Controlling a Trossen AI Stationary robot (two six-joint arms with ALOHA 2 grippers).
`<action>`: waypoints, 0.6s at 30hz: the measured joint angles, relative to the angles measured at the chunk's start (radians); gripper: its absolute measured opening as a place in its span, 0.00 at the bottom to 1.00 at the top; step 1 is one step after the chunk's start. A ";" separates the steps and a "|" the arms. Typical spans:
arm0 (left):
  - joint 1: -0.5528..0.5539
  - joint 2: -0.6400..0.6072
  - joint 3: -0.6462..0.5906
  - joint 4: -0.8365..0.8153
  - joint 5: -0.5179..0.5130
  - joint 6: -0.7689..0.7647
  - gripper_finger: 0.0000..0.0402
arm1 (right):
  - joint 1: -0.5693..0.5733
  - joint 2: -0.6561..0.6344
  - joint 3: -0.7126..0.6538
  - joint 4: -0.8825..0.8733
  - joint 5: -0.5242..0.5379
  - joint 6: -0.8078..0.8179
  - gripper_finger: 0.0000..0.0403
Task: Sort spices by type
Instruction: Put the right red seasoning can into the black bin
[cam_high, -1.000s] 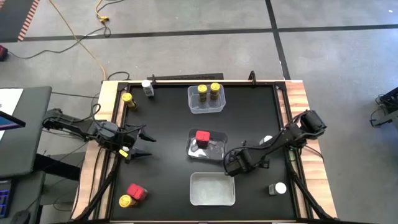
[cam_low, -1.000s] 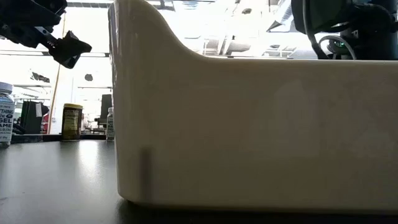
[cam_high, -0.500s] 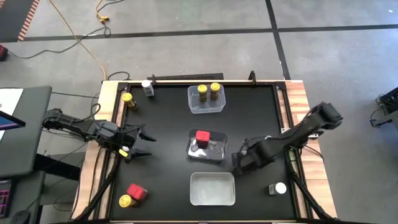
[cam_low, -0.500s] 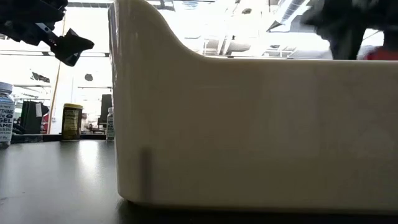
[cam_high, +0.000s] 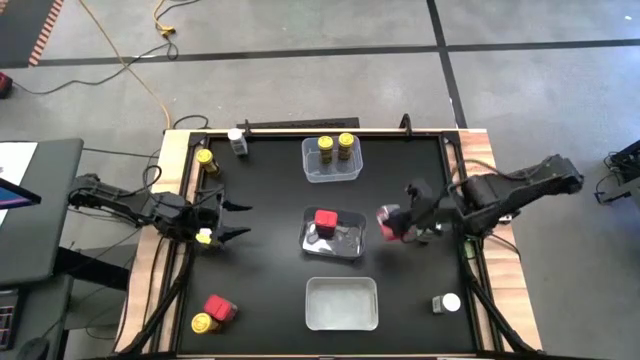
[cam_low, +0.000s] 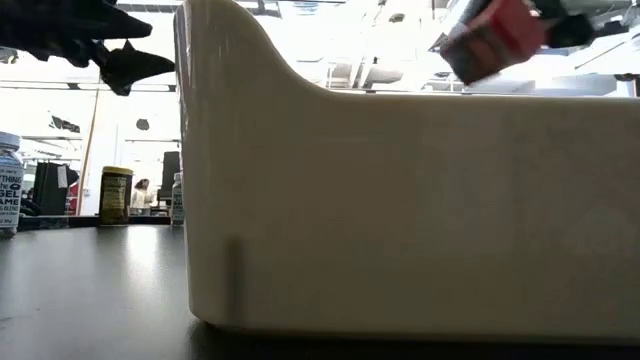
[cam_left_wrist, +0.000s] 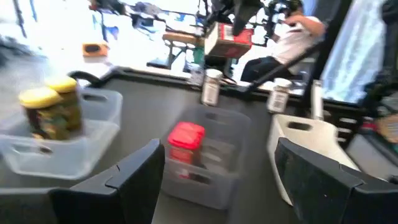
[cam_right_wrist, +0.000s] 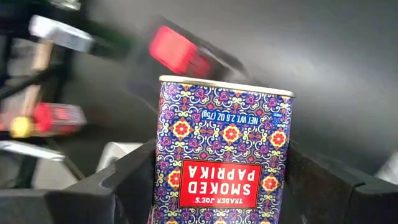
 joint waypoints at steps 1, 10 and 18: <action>0.000 0.013 0.004 0.018 -0.019 0.020 0.73 | -0.030 -0.006 0.000 0.035 -0.025 -0.054 0.81; 0.038 0.241 0.210 0.005 -0.078 0.228 0.73 | -0.278 0.058 0.001 0.242 -0.317 -0.306 0.81; 0.150 0.502 0.537 -0.232 -0.079 0.468 0.73 | -0.366 0.190 0.001 0.436 -0.491 -0.314 0.81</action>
